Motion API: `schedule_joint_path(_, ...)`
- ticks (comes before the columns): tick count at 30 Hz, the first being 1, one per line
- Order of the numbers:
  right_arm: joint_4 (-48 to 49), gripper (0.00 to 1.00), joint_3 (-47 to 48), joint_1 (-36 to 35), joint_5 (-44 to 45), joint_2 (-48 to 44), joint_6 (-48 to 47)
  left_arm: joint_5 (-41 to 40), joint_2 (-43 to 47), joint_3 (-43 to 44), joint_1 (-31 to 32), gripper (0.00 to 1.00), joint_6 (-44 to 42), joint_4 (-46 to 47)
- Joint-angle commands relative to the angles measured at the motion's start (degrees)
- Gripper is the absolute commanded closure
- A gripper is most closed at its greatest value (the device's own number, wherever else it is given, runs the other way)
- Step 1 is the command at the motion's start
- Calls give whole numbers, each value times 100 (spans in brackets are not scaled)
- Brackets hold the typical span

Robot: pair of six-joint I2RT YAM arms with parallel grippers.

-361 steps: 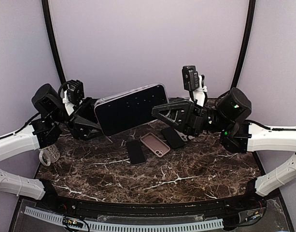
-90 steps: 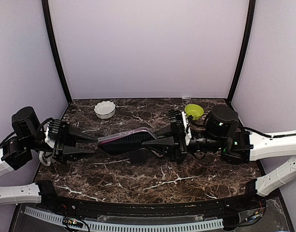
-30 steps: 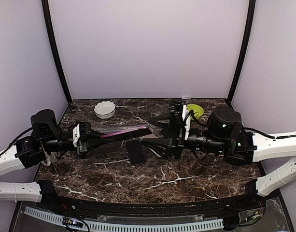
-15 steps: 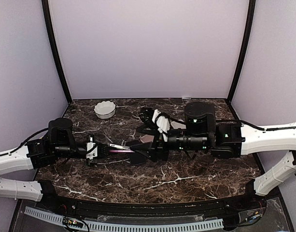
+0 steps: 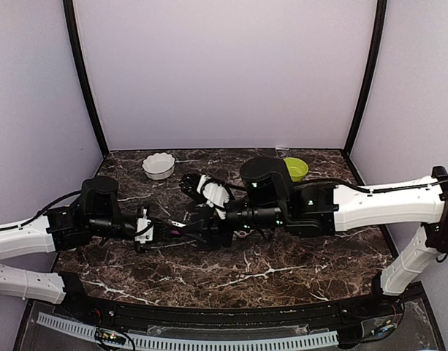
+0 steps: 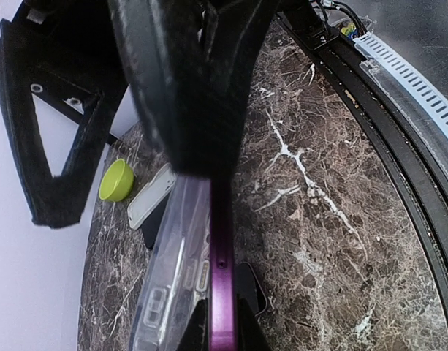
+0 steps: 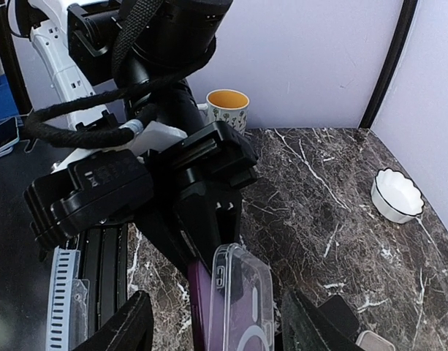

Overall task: Take the phone out of the phone case
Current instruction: Remove the phone case from the phone.

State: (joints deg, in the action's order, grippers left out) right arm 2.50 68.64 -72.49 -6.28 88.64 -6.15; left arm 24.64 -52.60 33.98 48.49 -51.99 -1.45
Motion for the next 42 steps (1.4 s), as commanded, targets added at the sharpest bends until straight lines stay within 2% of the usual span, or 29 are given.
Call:
schedule_joint_path(1,-51,43,361,-66,78,245,216,217,39,292,-16,100,-113,181)
schedule_joint_path(11,-595,51,826,-64,421,711,273,216,12,316,-15,100,-154,172)
schedule_joint_path(32,-1171,65,870,-61,1395,962,266,182,74,320,-23,100,-228,180)
schedule_joint_path(42,-1371,67,873,-64,1592,1013,220,185,101,320,-15,100,-253,18)
